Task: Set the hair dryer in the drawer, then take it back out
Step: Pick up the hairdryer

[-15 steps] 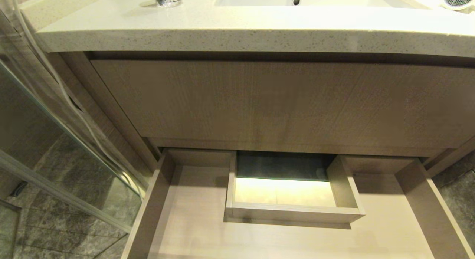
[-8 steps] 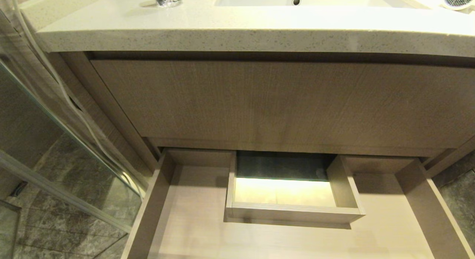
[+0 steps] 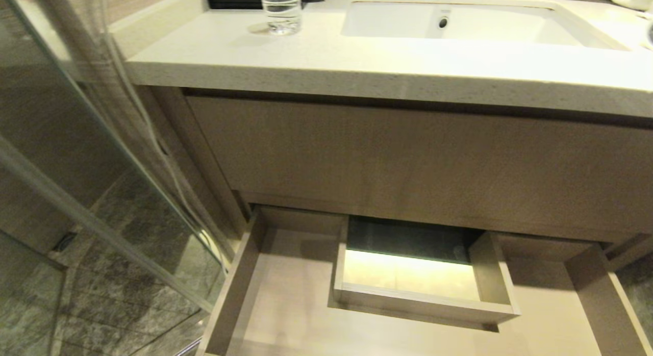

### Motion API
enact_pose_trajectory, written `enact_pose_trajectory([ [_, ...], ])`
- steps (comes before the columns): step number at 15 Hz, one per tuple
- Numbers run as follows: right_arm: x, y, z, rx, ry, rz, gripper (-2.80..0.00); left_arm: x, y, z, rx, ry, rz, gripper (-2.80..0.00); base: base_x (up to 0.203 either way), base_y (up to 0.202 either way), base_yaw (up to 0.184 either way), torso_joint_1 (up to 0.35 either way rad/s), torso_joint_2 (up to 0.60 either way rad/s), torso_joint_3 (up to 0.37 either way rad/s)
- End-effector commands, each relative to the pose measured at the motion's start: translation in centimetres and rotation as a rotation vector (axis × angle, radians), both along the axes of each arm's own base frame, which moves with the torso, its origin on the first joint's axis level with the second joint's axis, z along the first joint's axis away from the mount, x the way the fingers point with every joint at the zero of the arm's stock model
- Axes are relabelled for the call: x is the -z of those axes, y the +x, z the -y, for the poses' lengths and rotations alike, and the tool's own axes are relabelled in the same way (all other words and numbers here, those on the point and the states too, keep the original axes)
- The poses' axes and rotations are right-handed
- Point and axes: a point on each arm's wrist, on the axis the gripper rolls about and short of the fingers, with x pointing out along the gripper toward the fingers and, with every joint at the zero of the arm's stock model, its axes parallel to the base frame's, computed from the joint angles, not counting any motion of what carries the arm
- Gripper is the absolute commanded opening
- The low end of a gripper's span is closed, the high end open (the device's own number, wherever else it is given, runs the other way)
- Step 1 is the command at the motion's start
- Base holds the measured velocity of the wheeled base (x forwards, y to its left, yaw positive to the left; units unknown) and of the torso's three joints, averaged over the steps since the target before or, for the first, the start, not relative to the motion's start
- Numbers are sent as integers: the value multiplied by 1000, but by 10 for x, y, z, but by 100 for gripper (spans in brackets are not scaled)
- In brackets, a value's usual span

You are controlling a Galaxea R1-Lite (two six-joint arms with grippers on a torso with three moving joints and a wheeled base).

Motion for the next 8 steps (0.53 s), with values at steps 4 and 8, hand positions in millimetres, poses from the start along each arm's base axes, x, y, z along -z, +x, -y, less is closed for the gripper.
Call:
enact_pose_trajectory([
  [4, 0, 0, 0, 1, 0, -5, -280, 0, 0, 0, 0, 0, 0, -280, 2, -8, 163, 71, -332, -277],
  [8, 0, 0, 0, -1, 0, -5, -280, 0, 0, 0, 0, 0, 0, -280, 3, 0, 43, 14, -46, -37],
])
